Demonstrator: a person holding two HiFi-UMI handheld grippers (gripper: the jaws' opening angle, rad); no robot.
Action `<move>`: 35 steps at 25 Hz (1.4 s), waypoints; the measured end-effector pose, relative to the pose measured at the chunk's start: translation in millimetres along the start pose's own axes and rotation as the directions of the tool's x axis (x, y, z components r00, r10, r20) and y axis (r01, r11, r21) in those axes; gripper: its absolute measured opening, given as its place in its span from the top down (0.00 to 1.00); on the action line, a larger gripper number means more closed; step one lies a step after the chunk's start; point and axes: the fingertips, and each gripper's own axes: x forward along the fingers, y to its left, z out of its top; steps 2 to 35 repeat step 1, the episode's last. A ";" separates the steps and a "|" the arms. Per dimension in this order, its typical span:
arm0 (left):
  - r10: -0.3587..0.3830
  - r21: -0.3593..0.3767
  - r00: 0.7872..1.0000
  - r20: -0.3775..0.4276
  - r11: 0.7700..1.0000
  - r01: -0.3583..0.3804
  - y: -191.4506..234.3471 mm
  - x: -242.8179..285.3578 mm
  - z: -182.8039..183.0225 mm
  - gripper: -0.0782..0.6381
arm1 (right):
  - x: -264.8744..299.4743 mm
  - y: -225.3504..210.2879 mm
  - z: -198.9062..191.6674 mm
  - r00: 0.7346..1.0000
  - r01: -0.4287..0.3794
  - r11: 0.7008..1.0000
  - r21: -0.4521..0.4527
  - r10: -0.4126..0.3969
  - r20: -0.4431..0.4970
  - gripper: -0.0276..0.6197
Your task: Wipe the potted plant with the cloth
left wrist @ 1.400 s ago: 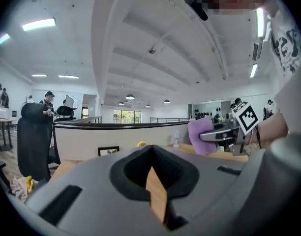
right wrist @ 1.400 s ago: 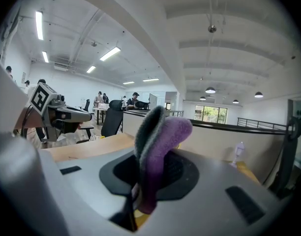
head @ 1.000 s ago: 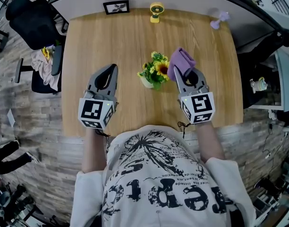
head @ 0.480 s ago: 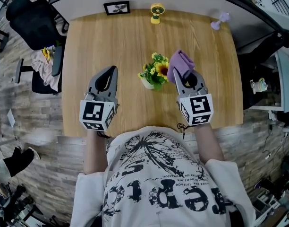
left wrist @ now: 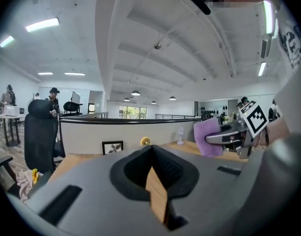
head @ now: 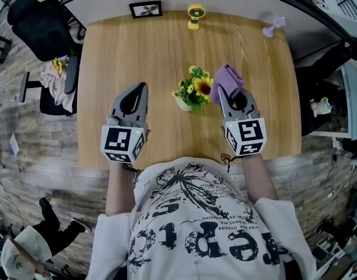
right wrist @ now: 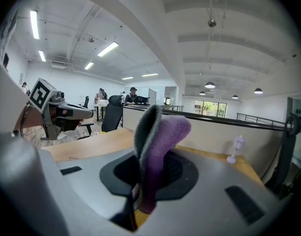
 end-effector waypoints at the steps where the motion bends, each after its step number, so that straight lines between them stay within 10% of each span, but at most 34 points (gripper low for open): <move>1: -0.002 -0.001 1.000 0.000 1.000 0.002 -1.5 1.0 0.1 0.89 | -0.3 -1.0 -0.1 1.000 0.002 1.000 -0.002 -0.002 -0.001 0.87; 35: -0.002 -0.001 1.000 0.000 1.000 0.002 -1.5 1.0 0.1 0.89 | -0.3 -1.0 -0.1 1.000 0.002 1.000 -0.002 -0.002 -0.001 0.87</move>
